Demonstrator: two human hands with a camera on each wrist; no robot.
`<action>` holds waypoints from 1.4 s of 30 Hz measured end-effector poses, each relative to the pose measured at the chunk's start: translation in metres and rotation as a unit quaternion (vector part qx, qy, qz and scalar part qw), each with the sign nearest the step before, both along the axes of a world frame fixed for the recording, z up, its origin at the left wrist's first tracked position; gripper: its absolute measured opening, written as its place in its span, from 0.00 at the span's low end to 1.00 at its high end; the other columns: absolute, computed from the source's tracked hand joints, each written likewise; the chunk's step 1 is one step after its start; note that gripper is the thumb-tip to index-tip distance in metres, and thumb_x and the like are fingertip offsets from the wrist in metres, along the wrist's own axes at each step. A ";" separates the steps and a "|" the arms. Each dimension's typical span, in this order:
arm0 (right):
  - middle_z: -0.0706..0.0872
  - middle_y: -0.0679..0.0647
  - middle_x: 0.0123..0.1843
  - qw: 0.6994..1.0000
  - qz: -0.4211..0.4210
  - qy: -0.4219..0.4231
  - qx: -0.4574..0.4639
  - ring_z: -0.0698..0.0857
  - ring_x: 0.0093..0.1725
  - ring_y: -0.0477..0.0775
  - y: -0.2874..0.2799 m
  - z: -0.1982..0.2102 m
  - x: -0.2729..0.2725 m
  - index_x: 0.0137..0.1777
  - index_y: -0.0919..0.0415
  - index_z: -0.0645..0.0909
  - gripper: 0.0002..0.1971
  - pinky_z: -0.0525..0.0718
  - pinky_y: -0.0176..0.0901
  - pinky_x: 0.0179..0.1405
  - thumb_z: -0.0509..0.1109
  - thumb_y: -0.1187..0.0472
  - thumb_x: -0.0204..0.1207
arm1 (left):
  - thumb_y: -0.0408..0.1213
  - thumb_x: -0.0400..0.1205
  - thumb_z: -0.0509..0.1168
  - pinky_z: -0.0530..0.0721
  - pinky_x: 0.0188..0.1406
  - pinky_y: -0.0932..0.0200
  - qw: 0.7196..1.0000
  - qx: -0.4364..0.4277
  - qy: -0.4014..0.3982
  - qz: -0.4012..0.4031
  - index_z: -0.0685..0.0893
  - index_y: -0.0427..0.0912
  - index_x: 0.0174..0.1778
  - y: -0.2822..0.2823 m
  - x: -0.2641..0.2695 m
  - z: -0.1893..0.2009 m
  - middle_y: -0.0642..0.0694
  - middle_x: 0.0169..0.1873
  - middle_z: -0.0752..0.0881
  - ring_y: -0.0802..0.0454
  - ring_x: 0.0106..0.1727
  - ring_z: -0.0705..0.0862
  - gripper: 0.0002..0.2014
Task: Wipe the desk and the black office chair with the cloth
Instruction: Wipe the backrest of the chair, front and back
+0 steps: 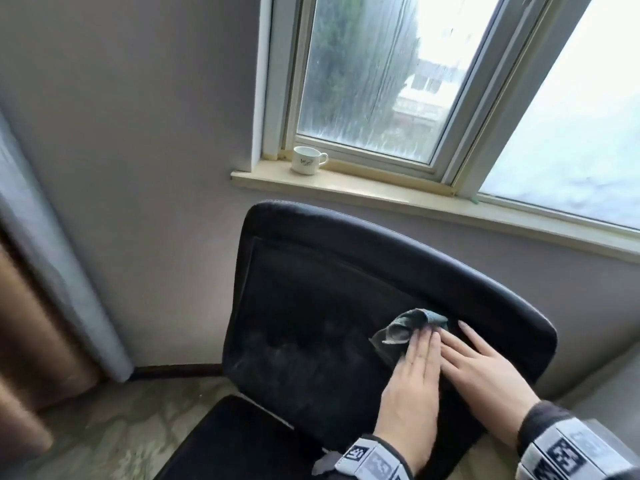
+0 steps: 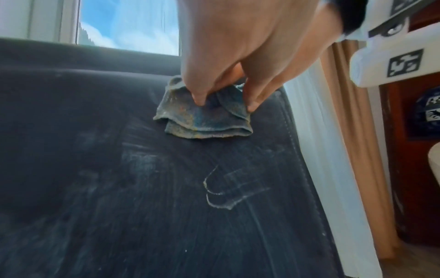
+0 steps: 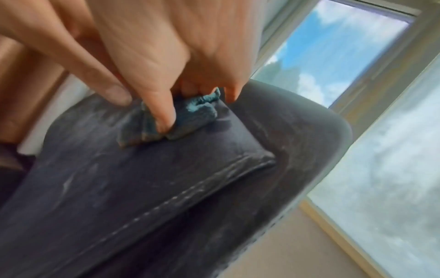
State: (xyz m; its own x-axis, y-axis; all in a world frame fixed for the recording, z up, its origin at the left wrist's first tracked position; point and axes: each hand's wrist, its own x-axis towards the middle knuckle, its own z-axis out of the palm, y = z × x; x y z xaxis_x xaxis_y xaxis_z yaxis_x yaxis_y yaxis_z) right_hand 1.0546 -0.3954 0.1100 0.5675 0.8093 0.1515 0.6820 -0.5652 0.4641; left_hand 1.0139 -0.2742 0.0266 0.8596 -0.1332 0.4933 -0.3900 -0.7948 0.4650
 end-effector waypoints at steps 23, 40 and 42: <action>0.71 0.51 0.59 0.916 -0.357 0.150 0.108 0.82 0.54 0.59 -0.083 0.075 -0.040 0.80 0.37 0.34 0.42 0.81 0.49 0.50 0.63 0.44 0.78 | 0.58 0.77 0.43 0.55 0.82 0.57 0.985 -0.147 0.095 0.007 0.32 0.61 0.78 -0.058 -0.034 0.013 0.64 0.79 0.30 0.67 0.80 0.32 0.36; 0.43 0.53 0.85 0.972 -0.003 0.219 0.086 0.57 0.82 0.60 -0.116 0.079 -0.035 0.75 0.40 0.70 0.36 0.82 0.60 0.62 0.72 0.41 0.64 | 0.62 0.70 0.63 0.43 0.76 0.73 0.967 -0.200 0.146 -0.059 0.36 0.63 0.79 -0.079 -0.086 0.016 0.67 0.77 0.25 0.67 0.78 0.26 0.49; 0.47 0.55 0.85 0.971 -0.002 0.214 0.102 0.70 0.76 0.63 -0.116 0.077 -0.037 0.73 0.43 0.73 0.36 0.83 0.57 0.60 0.74 0.45 0.62 | 0.68 0.67 0.59 0.38 0.73 0.79 0.959 -0.234 0.154 -0.041 0.35 0.64 0.77 -0.078 -0.079 0.015 0.66 0.76 0.25 0.66 0.78 0.27 0.50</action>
